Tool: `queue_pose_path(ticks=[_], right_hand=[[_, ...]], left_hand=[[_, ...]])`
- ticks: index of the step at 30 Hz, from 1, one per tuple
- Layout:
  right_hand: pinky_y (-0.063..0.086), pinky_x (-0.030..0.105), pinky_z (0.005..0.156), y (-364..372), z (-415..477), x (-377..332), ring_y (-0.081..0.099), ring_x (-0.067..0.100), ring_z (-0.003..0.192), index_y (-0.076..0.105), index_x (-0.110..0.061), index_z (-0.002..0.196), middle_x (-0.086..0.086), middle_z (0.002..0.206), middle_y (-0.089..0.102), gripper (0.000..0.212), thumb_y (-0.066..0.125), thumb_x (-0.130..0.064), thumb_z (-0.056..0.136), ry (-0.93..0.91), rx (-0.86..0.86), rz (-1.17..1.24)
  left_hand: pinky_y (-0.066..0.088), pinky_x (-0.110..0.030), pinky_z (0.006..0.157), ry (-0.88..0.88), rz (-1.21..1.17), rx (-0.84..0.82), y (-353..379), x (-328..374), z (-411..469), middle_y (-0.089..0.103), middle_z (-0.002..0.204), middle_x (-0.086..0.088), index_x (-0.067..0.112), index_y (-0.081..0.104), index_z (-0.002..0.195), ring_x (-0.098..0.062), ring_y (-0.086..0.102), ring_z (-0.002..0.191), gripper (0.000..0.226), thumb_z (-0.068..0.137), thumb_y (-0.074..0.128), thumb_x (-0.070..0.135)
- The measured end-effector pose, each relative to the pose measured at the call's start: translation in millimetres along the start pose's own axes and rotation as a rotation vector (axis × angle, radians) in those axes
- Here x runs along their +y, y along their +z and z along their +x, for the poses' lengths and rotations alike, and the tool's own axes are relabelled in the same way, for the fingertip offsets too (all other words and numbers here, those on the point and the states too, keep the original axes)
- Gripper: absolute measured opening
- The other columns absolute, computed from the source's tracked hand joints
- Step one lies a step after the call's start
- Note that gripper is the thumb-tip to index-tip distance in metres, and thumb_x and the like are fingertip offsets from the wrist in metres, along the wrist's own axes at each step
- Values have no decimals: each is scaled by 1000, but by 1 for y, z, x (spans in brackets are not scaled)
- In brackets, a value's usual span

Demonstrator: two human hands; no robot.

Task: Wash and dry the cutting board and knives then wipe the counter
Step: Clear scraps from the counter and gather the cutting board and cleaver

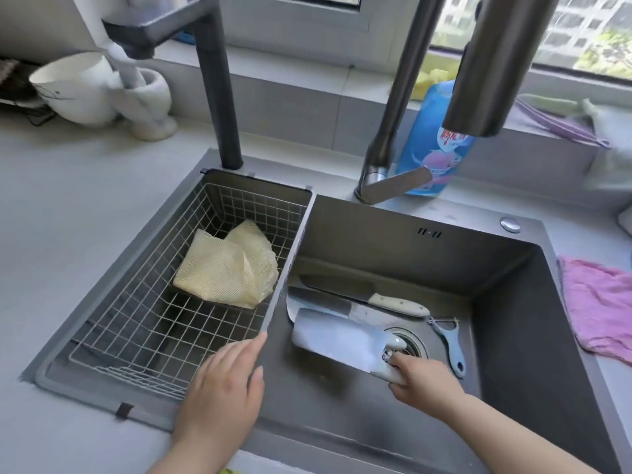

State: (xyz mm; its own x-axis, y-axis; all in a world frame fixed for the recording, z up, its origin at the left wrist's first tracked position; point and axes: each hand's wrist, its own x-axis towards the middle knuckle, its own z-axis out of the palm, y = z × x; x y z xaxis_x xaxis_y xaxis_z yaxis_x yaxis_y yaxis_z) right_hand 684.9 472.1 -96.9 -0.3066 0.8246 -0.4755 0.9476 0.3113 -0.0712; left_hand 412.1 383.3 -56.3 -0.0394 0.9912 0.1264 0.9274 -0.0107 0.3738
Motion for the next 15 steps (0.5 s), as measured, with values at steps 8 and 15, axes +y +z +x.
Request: queue_pose_path(ticks=[8,15], right_hand=[[40,33,83,26,12,-14,54,28,109,46,-11,121,7,120,58,35,42,-30,92,-168,-108,-61],[42,33,81,28,17,-11,56,30,106,46,-12,122,8,119,60,36,44,-29,91,-166,-145,-58]], left_hand=[[32,-30,85,0,-64,100,2,-1,1,71,91,-4,4,69,102,-10,47,94,44,78,36,21],[33,-28,82,-25,-97,138,7,-3,-1,71,91,-7,4,68,101,-11,47,90,46,75,37,27]])
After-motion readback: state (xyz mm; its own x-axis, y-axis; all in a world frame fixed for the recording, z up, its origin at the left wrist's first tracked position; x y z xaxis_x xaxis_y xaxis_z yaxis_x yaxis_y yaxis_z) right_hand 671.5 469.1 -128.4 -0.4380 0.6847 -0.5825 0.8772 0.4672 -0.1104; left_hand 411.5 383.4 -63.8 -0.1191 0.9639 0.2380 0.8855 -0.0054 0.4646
